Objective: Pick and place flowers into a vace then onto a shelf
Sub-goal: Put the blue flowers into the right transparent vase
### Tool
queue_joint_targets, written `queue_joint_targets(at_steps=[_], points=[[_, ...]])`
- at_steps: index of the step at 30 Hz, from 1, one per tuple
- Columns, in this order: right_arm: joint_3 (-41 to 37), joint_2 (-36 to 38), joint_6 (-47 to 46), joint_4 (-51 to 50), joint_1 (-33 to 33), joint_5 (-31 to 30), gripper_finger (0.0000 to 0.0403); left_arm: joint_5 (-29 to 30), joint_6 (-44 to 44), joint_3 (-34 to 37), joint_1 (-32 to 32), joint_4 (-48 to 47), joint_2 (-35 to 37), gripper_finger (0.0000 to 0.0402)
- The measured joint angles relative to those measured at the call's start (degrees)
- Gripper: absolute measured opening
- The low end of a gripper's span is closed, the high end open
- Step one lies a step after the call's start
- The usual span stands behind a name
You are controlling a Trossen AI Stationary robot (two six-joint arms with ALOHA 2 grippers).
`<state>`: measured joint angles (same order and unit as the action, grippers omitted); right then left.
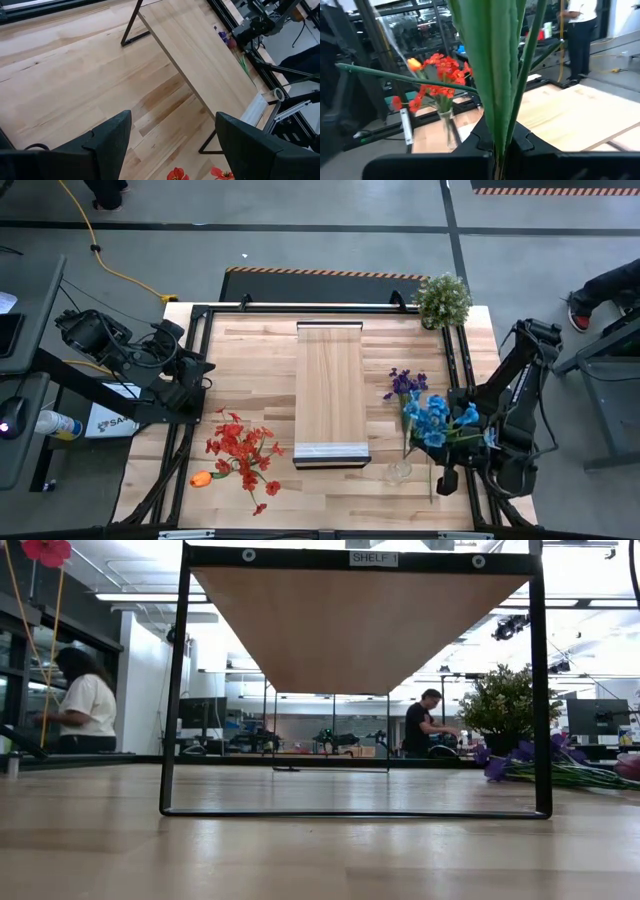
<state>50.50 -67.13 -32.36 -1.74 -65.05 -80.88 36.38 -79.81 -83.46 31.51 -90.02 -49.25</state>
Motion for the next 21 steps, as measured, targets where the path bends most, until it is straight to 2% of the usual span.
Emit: queue_joint_targets(at_steps=[6, 15, 21], points=[[0.00, 0.06, -3.58, -0.07, -0.01, 3.72, 0.0004, 0.00, 0.00, 0.00, 0.00, 0.00, -0.02, 0.0321], [0.00, -0.78, -4.13, -1.86, 0.01, 4.40, 0.0004, 0.00, 0.00, 0.00, 0.00, 0.00, -0.02, 0.0321], [0.00, -2.60, -8.61, -6.37, 0.05, 4.48, 0.0005, 0.02, -0.01, 0.00, 0.00, 0.00, -0.02, 0.0319]])
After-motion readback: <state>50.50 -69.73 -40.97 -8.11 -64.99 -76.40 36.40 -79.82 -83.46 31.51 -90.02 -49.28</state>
